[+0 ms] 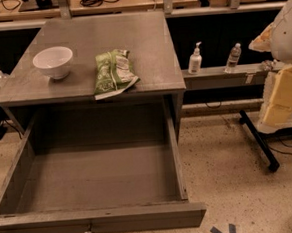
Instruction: Place green jalapeno chip bag into top drawer
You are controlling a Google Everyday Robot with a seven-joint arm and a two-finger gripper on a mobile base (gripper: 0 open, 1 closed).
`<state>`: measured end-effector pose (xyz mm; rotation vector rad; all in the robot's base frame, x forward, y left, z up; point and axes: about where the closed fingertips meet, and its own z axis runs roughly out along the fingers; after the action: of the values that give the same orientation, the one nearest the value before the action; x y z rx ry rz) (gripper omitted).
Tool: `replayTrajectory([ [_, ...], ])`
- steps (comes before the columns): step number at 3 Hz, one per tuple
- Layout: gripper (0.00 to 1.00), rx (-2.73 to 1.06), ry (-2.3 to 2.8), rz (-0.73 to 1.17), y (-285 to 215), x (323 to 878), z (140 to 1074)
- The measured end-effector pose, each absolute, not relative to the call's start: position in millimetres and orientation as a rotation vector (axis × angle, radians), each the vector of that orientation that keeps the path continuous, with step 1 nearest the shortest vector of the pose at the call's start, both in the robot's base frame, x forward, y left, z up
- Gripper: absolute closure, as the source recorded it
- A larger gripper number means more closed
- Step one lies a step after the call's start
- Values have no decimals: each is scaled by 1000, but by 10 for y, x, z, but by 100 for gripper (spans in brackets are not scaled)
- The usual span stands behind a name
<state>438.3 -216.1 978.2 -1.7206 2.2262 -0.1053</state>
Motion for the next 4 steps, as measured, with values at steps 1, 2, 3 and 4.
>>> replayTrajectory([
  [1,0,-1720,2226,-105,-2161,4383,9783],
  [2,0,-1731,2223,-83,-2071,4631,9729],
  [3,0,-1781,2167,-37,-1797,5148,9686],
  [4,0,-1866,2095,48,-1259,5799,9571],
])
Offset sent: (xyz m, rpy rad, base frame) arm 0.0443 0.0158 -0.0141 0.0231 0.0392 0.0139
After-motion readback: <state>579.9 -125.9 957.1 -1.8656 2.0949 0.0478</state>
